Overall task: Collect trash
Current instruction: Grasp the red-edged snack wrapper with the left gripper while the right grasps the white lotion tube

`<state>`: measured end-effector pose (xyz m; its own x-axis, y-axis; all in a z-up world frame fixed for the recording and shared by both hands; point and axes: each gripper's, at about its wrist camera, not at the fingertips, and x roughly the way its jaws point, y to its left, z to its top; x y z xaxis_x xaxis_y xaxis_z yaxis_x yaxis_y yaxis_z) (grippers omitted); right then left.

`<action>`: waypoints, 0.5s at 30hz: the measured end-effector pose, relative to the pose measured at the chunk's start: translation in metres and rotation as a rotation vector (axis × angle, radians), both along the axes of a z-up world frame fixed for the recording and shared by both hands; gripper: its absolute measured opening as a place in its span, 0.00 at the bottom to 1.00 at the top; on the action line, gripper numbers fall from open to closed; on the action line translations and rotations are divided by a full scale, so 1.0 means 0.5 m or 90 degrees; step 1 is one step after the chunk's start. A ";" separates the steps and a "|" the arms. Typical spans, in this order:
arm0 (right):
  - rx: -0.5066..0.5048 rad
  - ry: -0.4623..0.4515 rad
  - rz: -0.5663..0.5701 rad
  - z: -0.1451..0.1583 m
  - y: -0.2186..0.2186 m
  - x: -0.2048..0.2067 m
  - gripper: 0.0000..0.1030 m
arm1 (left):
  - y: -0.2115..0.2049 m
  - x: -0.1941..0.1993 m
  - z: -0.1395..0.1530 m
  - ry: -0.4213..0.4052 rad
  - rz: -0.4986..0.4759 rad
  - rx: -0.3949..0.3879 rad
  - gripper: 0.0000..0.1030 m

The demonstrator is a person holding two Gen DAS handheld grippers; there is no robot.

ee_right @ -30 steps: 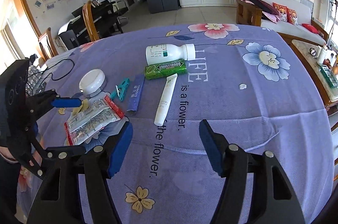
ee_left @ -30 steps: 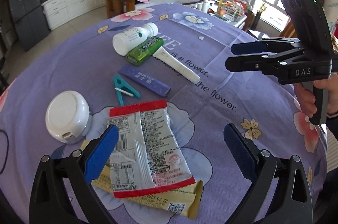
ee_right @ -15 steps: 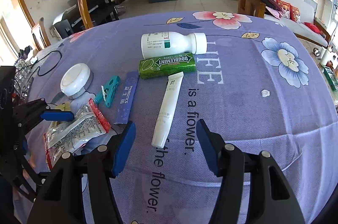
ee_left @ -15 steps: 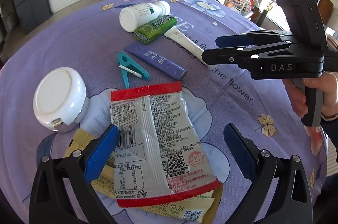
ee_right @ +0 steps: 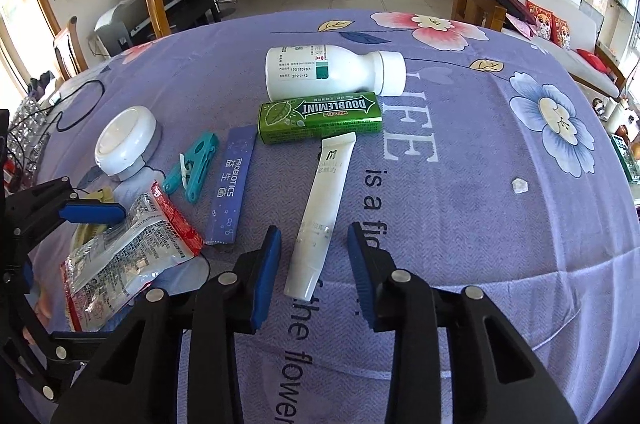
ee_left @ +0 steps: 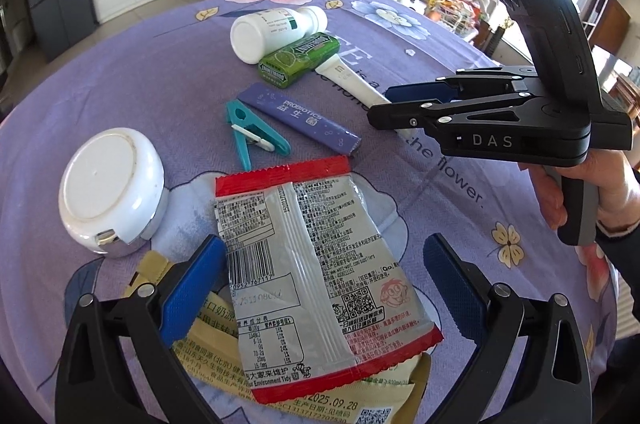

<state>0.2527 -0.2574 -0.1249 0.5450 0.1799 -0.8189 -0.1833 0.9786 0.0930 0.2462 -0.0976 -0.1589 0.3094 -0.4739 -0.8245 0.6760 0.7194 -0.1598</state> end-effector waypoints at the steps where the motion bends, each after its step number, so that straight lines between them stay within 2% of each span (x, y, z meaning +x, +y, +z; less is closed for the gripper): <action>1: -0.007 -0.001 -0.001 0.000 0.000 -0.002 0.21 | 0.000 -0.001 0.000 -0.003 0.002 0.001 0.93; 2: -0.010 -0.003 -0.001 -0.001 0.000 -0.003 0.16 | 0.001 -0.004 0.001 -0.008 0.005 0.003 0.90; 11: 0.021 -0.012 -0.012 -0.003 -0.015 -0.024 0.16 | 0.042 0.009 0.009 -0.015 0.059 -0.028 0.60; 15: 0.038 -0.010 -0.016 -0.003 -0.017 -0.036 0.16 | 0.052 0.010 0.011 -0.020 0.078 -0.051 0.54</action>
<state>0.2348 -0.2659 -0.1267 0.5630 0.2141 -0.7983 -0.1603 0.9758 0.1486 0.2513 -0.0715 -0.1534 0.3937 -0.4947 -0.7748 0.5895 0.7826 -0.2001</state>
